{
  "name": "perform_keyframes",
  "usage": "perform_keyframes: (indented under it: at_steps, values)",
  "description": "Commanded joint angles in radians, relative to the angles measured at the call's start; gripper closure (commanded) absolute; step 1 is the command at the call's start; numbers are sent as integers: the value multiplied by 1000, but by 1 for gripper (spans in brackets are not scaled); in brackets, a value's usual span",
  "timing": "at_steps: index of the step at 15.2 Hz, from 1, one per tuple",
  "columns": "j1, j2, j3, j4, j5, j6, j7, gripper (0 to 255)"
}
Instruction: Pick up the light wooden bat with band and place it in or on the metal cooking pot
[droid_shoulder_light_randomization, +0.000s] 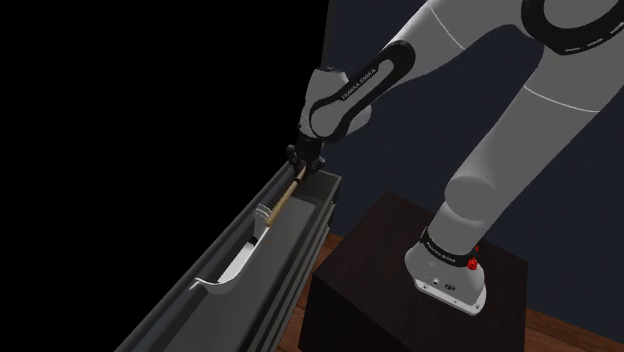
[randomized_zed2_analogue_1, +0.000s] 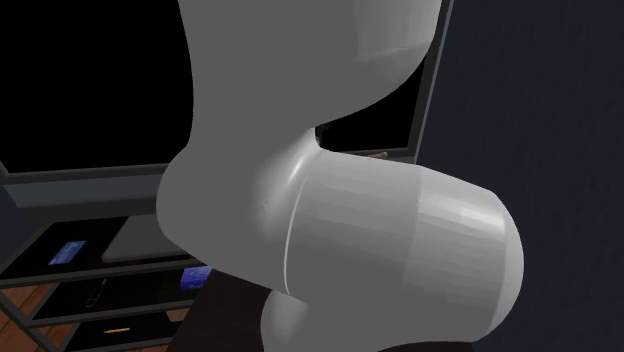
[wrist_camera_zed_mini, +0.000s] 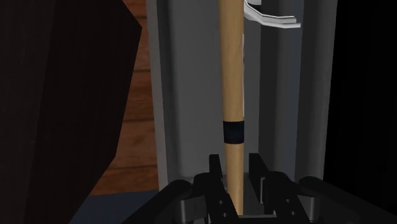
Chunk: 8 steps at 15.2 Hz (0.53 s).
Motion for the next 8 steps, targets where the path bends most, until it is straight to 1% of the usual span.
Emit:
perform_keyframes:
  at_steps: [1, 2, 5, 8]
  values:
    - [1, -29, -3, 4, 12, -32, -9, 255]
    - [2, -39, -4, 6, 15, -44, -11, 255]
    - [27, 5, 47, 56, -27, -47, 100, 255]
    - [53, 57, 90, 116, -85, -54, 217, 255]
